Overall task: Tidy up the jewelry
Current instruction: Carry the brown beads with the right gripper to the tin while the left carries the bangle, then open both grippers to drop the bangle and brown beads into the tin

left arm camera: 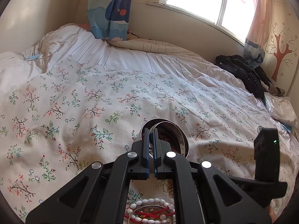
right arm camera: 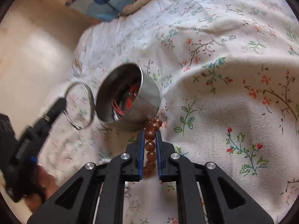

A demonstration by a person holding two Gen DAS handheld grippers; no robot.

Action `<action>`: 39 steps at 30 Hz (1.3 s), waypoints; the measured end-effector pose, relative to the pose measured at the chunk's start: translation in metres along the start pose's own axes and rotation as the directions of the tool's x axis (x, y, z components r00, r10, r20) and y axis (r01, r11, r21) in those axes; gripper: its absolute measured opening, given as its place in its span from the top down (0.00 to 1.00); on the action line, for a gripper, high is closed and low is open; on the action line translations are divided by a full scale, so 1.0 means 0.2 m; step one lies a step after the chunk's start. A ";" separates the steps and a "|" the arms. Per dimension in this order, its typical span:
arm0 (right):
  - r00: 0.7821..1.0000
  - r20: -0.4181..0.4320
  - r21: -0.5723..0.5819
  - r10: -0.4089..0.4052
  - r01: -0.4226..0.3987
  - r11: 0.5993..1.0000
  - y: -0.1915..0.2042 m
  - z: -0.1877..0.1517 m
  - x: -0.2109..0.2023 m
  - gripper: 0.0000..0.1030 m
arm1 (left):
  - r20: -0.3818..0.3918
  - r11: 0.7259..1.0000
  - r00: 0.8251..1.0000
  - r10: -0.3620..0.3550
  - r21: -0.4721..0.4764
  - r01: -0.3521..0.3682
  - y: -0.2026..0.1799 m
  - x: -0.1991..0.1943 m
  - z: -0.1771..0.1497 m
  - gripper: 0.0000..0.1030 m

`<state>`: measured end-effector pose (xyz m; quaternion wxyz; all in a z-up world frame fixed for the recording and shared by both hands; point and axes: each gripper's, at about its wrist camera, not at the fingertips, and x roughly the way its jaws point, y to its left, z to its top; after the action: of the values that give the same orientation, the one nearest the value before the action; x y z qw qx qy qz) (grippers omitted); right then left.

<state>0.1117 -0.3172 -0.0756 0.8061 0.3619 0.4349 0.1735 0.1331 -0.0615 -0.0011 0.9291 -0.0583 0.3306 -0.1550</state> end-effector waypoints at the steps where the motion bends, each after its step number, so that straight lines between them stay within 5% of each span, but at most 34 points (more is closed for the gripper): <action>1: 0.997 0.038 0.021 0.065 -0.066 0.998 0.00 0.02 -0.05 0.88 | -0.001 1.000 1.000 -0.003 -0.004 0.003 0.00 0.00 0.00 0.97; 7: 0.937 0.186 -0.001 0.294 -0.299 0.954 0.04 0.07 -0.19 0.88 | -0.008 1.000 1.000 -0.008 -0.008 0.008 -0.01 0.03 0.01 0.97; 16: 0.902 0.193 -0.018 0.387 -0.391 0.920 0.10 0.14 -0.17 0.88 | -0.034 1.000 0.999 -0.020 -0.005 0.020 -0.05 0.13 0.01 0.97; 26: 0.900 0.187 -0.019 0.394 -0.398 0.917 0.12 0.21 -0.08 0.88 | -0.086 0.999 0.996 -0.028 -0.025 0.026 -0.05 0.25 0.02 0.96; 30: 0.909 0.147 -0.020 0.391 -0.392 0.920 0.15 0.24 0.01 0.86 | -0.054 0.997 0.999 -0.006 -0.076 0.002 0.02 0.22 0.04 0.87; 31: 0.911 0.127 -0.016 0.392 -0.393 0.919 0.16 0.24 0.03 0.82 | -0.046 0.996 0.999 0.005 -0.087 -0.009 0.04 0.20 0.05 0.83; 32: 0.914 0.115 -0.012 0.389 -0.390 0.921 0.16 0.24 0.05 0.63 | -0.039 0.995 0.999 0.017 -0.097 -0.021 0.06 0.19 0.05 0.81; 33: 0.918 0.112 -0.014 0.381 -0.382 0.924 0.17 0.23 0.06 0.56 | -0.033 0.994 0.999 0.028 -0.106 -0.031 0.07 0.19 0.06 0.73; 36: 0.921 0.116 -0.013 0.373 -0.374 0.927 0.16 0.23 0.06 0.53 | -0.019 0.990 0.998 0.053 -0.128 -0.055 0.10 0.17 0.06 0.57; 39: 0.919 0.139 0.006 0.369 -0.374 0.928 0.13 0.23 0.04 0.53 | -0.017 0.991 0.997 0.071 -0.111 -0.072 0.10 0.17 0.07 0.56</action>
<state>0.1557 -0.3141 -0.0439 0.7803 0.4615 0.3055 0.2913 0.1714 -0.0544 -0.0150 0.9273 -0.0974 0.3465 -0.1032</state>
